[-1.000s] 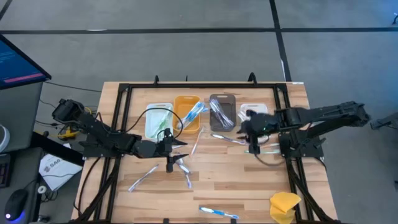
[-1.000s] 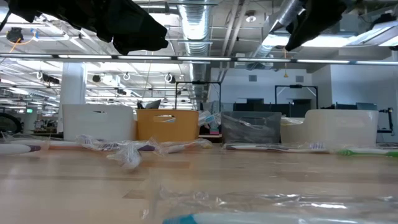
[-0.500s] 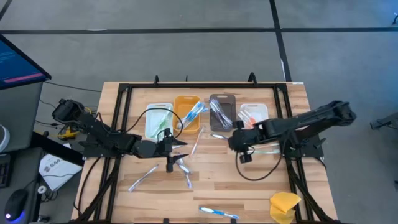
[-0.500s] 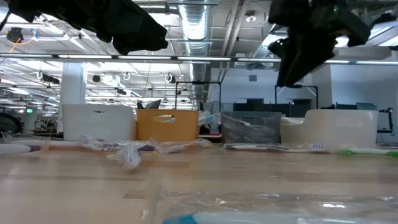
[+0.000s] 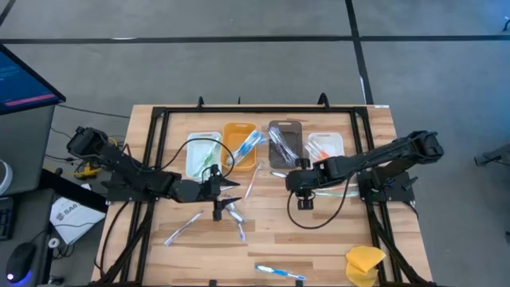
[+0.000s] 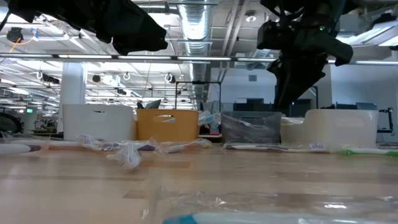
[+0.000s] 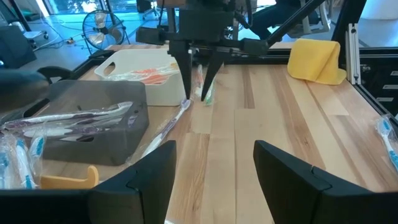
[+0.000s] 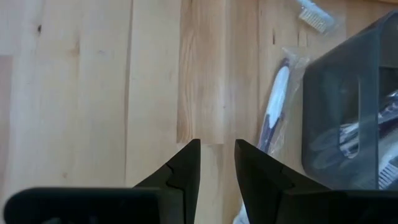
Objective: Pick & Place Toothbrushes
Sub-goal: Put the purple toothbrush into the black transparent bin
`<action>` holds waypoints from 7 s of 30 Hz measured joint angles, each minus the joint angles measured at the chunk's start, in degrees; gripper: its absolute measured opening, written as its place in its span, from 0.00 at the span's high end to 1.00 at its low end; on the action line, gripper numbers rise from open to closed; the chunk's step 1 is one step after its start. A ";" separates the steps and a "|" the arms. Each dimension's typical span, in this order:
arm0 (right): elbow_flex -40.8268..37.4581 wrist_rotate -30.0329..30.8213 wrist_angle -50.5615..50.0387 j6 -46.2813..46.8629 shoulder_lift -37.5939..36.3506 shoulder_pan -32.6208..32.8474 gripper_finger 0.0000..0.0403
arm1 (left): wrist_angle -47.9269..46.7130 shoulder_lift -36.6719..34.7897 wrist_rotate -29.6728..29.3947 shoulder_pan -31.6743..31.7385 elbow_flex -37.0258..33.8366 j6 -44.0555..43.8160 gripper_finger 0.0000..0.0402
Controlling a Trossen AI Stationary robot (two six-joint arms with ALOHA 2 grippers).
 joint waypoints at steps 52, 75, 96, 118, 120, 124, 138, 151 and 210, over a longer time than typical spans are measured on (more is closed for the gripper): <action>0.00 4.16 -3.69 15.85 10.19 -6.00 0.77 | -1.03 0.01 1.57 0.01 -0.11 0.00 0.48; 0.00 4.26 -3.66 16.09 10.21 -7.76 0.77 | -1.03 0.00 1.55 0.00 -0.11 -0.02 0.48; -1.60 1.86 -1.64 16.07 10.23 -9.13 0.77 | -1.03 0.00 1.55 0.02 -0.13 -0.01 0.48; -1.07 -1.75 -0.28 15.46 16.00 -8.78 0.77 | -1.03 0.00 1.53 0.02 -0.13 0.00 0.48; -0.99 -1.75 -0.42 15.46 15.83 -8.78 0.78 | -1.01 0.00 1.53 0.00 -0.13 0.00 0.48; 0.10 -2.18 -1.21 15.46 15.57 -8.74 0.86 | -1.03 0.00 1.53 0.01 -0.13 -0.01 0.48; 0.83 -2.10 -1.95 14.19 15.56 -7.83 0.98 | -1.04 0.00 1.53 0.01 -0.13 -0.01 0.48; 8.34 -2.28 -8.44 13.06 15.92 -3.49 0.99 | -1.05 0.00 1.53 0.02 -0.13 0.00 0.48; 35.26 20.80 -42.04 23.92 10.95 2.30 1.00 | -1.87 0.02 1.53 0.02 -0.13 -0.84 0.48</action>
